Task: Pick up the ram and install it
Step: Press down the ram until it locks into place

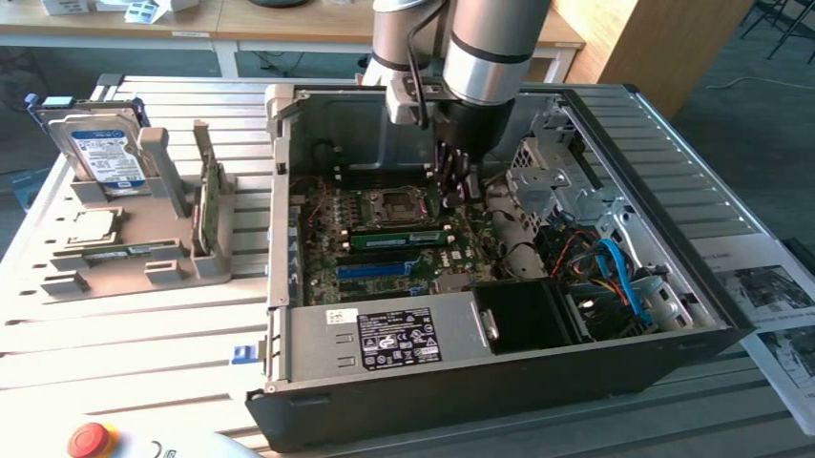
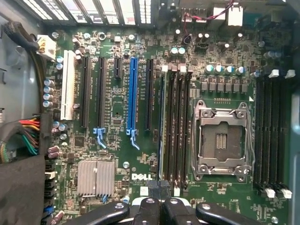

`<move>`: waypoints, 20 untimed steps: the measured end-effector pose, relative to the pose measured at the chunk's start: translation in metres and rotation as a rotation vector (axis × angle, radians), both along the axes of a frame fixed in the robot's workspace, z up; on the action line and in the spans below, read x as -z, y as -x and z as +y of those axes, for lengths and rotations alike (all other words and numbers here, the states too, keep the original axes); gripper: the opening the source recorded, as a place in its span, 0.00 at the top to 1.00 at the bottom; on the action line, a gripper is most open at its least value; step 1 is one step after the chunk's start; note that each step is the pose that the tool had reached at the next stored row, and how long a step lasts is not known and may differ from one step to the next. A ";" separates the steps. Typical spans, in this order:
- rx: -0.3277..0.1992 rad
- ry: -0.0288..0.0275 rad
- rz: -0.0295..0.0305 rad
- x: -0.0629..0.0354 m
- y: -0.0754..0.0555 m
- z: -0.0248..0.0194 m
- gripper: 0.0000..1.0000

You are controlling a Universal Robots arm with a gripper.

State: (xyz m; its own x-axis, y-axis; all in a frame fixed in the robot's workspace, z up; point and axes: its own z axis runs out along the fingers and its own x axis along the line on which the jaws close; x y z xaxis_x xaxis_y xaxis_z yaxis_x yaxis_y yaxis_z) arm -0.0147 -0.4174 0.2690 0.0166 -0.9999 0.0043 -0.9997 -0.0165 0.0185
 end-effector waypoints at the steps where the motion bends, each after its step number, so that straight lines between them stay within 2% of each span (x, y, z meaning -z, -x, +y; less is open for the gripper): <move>1: 0.000 0.0000 0.0000 0.0018 0.000 0.0000 0.90; 11: 0.000 -0.0001 0.0000 0.0199 0.000 -0.0003 0.90; 13: 0.000 0.0002 0.0020 0.0205 0.000 -0.0004 0.90; 17: 0.000 0.0000 0.0021 0.0207 0.000 -0.0004 0.90; 20: 0.000 0.0000 0.0031 0.0211 -0.003 -0.0020 0.90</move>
State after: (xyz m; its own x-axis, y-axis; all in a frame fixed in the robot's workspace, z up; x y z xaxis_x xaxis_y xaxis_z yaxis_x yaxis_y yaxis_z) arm -0.0113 -0.4194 0.2479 0.0166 -0.9999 0.0042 -0.9996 -0.0165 0.0216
